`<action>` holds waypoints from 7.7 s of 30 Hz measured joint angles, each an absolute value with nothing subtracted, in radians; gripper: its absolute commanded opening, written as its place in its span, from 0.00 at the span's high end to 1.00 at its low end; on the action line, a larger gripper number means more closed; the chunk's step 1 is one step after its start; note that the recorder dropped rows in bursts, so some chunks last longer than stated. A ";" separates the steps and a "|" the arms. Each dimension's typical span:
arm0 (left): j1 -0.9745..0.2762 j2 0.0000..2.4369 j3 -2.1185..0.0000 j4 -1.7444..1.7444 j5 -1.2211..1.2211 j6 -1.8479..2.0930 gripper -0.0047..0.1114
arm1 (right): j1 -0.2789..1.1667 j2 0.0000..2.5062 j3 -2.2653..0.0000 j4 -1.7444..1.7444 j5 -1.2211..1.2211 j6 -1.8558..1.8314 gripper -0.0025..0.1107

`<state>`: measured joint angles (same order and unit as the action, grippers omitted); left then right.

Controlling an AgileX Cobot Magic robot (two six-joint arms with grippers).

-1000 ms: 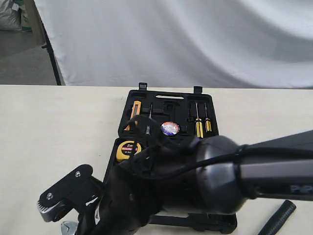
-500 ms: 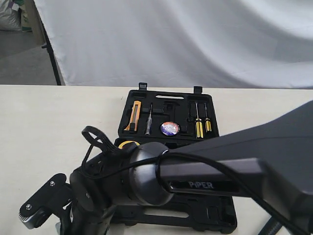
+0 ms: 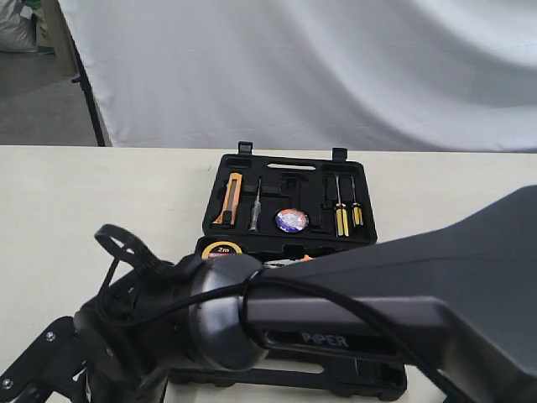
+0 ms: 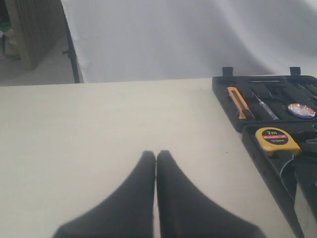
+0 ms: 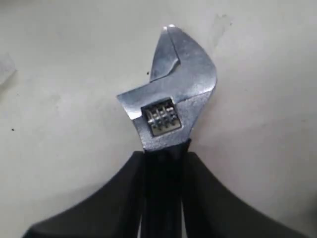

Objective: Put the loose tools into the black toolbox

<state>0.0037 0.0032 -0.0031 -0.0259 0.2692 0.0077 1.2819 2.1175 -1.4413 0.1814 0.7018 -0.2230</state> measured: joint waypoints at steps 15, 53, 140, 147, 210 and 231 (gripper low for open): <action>0.004 0.003 -0.003 -0.026 0.269 0.008 0.95 | 1.242 2.031 -1.463 0.074 0.770 -0.225 0.98; 0.004 0.003 -0.003 -0.026 0.269 0.008 0.95 | 1.238 2.045 -1.441 0.062 0.805 -0.268 0.51; 0.004 0.003 -0.003 -0.026 0.269 0.008 0.95 | 1.248 2.099 -1.490 -0.076 0.740 -0.049 0.60; 0.004 0.003 -0.003 -0.026 0.269 0.008 0.95 | 1.248 2.099 -1.583 -0.064 0.901 -0.181 0.59; 0.004 0.003 -0.003 -0.026 0.269 0.008 0.95 | 0.796 2.051 -1.586 -0.025 1.117 -0.645 0.98; 0.004 0.003 -0.003 -0.026 0.269 0.008 0.95 | 0.795 2.051 -1.586 0.021 1.107 -0.666 0.98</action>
<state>0.0037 0.0032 -0.0031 -0.0259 0.2692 0.0077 0.7954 2.0513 -1.5858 0.0212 1.1068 -0.6659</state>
